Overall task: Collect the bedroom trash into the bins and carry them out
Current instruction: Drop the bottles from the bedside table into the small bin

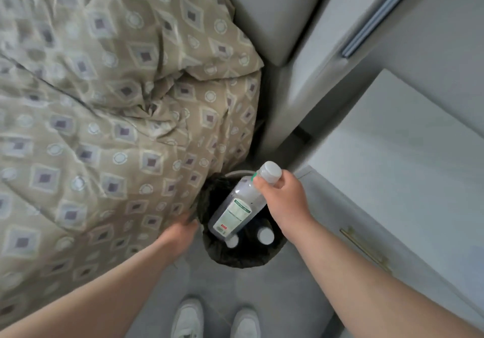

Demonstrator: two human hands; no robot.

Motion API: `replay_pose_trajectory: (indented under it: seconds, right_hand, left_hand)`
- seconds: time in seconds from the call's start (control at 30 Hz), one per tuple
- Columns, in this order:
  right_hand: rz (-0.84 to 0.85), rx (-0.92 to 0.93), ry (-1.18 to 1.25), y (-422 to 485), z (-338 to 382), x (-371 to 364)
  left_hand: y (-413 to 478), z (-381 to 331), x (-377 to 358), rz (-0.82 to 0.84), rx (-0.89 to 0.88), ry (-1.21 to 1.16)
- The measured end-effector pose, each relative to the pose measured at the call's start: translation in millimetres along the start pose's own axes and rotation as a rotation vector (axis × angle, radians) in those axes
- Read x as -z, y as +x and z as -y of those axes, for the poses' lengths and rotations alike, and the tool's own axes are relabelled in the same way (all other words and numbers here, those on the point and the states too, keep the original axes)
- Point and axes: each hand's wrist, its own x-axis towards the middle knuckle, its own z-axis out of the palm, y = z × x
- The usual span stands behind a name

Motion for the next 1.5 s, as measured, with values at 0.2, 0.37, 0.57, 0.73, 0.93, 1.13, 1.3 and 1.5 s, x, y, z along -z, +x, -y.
replay_pose_trajectory:
  seconds: [0.2, 0.37, 0.57, 0.73, 0.93, 1.13, 1.3, 1.5]
  right_hand:
    - [-0.072, -0.266, 0.131, 30, -40, -32]
    - [-0.107, -0.428, 0.303, 50, -65, -29]
    - [-0.012, -0.449, 0.219, 43, -81, -6]
    - [-0.171, -0.479, -0.067, 37, -105, 20]
    - [0.029, -0.61, 0.059, 62, -127, 14]
    - [0.008, -0.58, -0.009, 50, -106, 28]
    - [-0.032, -0.462, -0.062, 21, -80, 49]
    - [-0.014, -0.414, -0.036, -38, -22, 72]
  left_hand:
    - [16, 2, -19, 0.007, 0.042, -0.21]
    - [38, 11, -26, -0.02, 0.067, -0.17]
    - [48, 5, -27, -0.025, 0.105, -0.139]
    - [49, -14, -30, -0.071, 0.057, -0.06]
    - [58, -20, -31, -0.086, 0.127, -0.131]
    - [36, -32, -17, -0.099, 0.137, -0.179]
    - [-4, -49, 18, -0.094, 0.052, -0.197]
    - [-76, -82, 67, -0.123, 0.025, -0.217]
